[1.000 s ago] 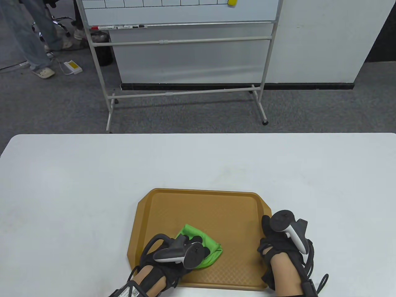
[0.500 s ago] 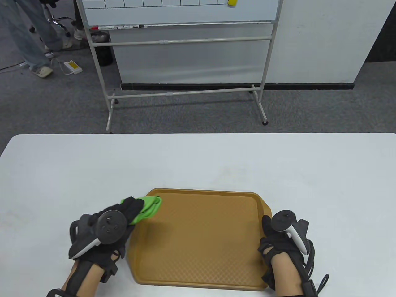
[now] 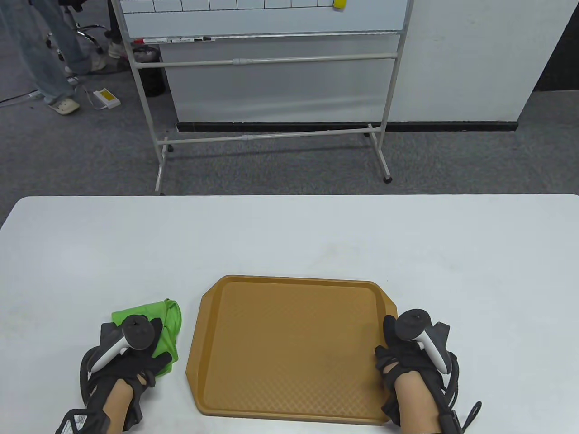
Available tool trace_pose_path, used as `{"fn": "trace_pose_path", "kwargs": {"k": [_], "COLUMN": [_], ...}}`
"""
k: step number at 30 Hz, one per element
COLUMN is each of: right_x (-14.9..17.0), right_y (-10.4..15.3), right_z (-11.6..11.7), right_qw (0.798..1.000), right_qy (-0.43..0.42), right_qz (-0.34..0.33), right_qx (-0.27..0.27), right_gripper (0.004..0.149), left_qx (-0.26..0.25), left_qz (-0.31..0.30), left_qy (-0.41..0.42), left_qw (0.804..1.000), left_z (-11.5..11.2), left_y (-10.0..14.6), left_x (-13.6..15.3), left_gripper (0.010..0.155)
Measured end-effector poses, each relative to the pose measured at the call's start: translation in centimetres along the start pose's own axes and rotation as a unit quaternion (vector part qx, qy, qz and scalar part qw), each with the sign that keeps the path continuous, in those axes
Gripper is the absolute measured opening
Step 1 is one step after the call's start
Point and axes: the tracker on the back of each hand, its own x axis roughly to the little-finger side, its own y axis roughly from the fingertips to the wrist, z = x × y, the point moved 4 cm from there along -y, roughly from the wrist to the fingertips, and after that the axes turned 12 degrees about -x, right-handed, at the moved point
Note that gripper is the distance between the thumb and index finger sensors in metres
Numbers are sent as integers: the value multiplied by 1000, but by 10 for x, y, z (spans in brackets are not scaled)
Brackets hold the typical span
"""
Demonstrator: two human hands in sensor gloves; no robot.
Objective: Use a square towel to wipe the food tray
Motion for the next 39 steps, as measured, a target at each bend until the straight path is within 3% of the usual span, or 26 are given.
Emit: {"fn": "trace_pose_path", "kwargs": {"k": [4,6,9,14,18,22,25,31,34,39], "right_x": [0,0,0,-3,-16,-48,-75,-124,-137,-149], "right_y": [0,1,1,4,17,37,50,80,87,89], "right_z": [1,1,3,6,0,-5,0,23,35,50], "right_qw": [1000,1000,1000,1000,998,983,956,873,856,847], "right_qy": [4,4,2,0,9,12,13,80,126,169], "right_qz": [-1,-2,-1,-6,-47,-165,-276,-468,-488,-490], "right_qx": [1,0,-3,-11,31,85,99,111,118,115], "right_gripper": [73,74,74,77,77,76,75,68,66,65], "left_qx": [-26,-52,-154,-256,-319,-354,-348,-293,-235,-170], "left_qz": [-17,-31,-34,-76,-155,-244,-292,-392,-462,-483], "left_qy": [51,115,275,408,409,341,305,187,150,57], "left_qw": [998,991,948,873,841,836,837,852,842,857], "left_z": [7,16,46,81,99,108,103,76,58,32], "left_y": [3,6,21,50,68,88,97,104,106,101], "left_x": [3,7,22,33,14,-28,-58,-115,-135,-153], "left_gripper": [80,77,74,72,71,72,73,73,72,71]}}
